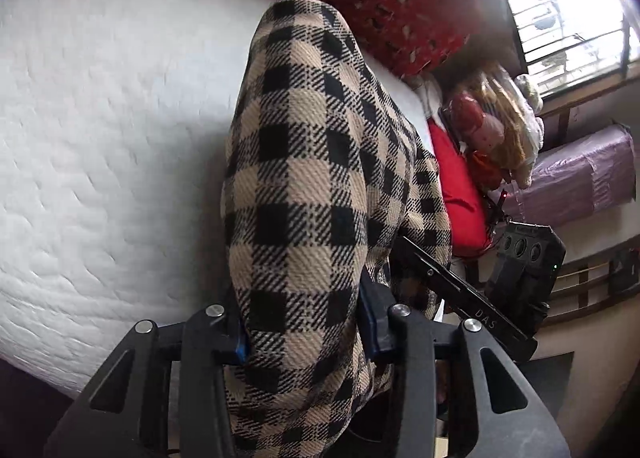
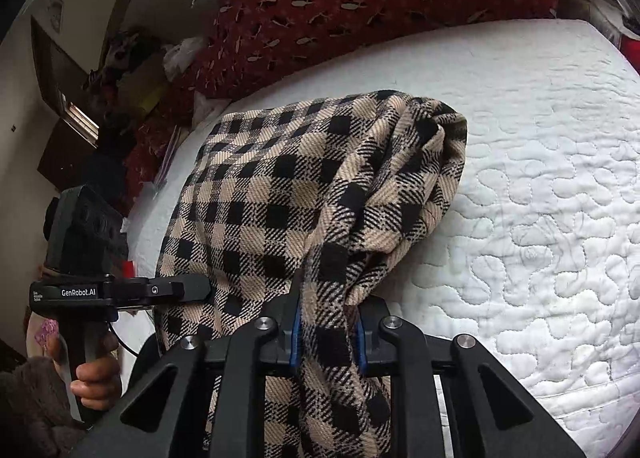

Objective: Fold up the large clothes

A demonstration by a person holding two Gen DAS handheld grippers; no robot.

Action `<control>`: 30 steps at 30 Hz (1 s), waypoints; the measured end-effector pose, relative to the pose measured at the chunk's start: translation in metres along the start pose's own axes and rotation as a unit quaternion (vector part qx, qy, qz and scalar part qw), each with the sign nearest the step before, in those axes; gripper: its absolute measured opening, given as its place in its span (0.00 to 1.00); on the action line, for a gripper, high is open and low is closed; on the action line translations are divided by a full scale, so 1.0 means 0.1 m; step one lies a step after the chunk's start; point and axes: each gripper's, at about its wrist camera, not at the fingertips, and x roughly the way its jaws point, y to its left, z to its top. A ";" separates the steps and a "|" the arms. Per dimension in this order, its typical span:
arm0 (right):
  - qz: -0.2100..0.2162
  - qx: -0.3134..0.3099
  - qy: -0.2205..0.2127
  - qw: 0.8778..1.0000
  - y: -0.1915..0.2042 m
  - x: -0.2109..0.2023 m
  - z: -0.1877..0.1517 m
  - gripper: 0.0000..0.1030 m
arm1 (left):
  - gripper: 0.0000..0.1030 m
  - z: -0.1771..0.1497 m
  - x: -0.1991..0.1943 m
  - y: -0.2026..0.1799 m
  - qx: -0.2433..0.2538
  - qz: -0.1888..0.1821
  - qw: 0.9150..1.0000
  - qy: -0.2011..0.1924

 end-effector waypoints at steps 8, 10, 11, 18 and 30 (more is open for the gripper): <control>0.017 -0.010 -0.048 0.999 0.50 0.07 0.54 0.19 | 0.38 0.59 -0.49 0.16 0.016 0.025 0.998 -0.059; 0.013 -0.012 -0.045 0.999 0.62 0.24 0.69 0.19 | 0.38 0.77 -0.50 0.25 0.017 0.046 0.997 -0.063; 0.012 -0.009 -0.042 0.999 0.65 0.35 0.77 0.19 | 0.38 0.84 -0.49 0.31 0.017 0.054 0.996 -0.065; 0.011 0.039 -0.025 0.999 0.49 0.96 0.96 0.21 | 0.55 1.08 -0.01 0.86 -0.023 0.108 0.993 -0.041; -0.037 0.000 -0.083 0.996 0.41 0.57 0.95 0.43 | 0.64 1.08 -0.55 0.53 0.059 0.141 0.977 -0.148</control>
